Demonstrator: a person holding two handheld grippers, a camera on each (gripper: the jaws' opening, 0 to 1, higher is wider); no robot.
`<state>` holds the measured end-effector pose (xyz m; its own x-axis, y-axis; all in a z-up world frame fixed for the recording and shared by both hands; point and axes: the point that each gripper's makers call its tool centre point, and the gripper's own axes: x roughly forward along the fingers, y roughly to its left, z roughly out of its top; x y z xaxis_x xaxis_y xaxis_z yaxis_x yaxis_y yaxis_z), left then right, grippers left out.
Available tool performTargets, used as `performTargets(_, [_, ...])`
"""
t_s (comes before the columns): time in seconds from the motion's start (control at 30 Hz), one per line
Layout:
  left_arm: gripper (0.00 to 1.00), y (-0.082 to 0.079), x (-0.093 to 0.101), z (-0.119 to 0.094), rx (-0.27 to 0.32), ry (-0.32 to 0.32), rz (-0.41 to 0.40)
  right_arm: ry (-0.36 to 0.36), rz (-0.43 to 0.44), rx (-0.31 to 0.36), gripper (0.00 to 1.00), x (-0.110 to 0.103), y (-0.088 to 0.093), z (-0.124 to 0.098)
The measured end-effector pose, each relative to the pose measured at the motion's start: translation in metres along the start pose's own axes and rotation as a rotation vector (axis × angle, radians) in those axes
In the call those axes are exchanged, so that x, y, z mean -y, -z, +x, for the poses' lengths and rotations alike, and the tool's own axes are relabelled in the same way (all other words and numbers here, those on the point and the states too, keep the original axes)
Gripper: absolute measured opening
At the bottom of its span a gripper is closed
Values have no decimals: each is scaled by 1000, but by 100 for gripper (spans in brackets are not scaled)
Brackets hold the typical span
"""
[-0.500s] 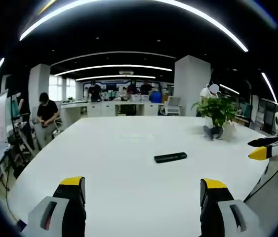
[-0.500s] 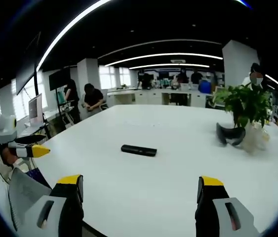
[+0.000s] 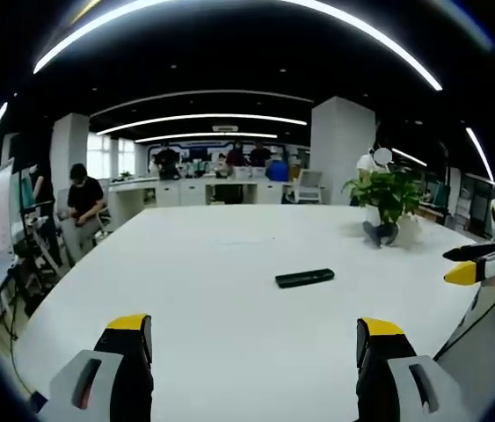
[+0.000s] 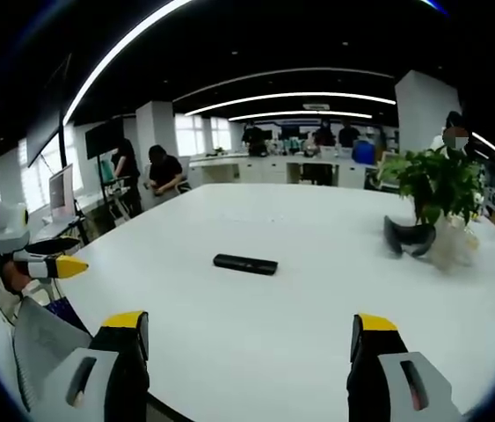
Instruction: Press the specified remote control buttons in sequence, fully releasing each button before pressing the next.
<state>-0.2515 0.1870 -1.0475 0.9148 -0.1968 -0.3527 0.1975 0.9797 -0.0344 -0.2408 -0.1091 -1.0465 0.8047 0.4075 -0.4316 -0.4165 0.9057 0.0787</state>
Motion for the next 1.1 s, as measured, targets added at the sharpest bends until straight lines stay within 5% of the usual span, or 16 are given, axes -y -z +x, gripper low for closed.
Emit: performTargets(1.1, [100,0,1,1,-9,6,18,1,-11,-11,94,-1,1,1])
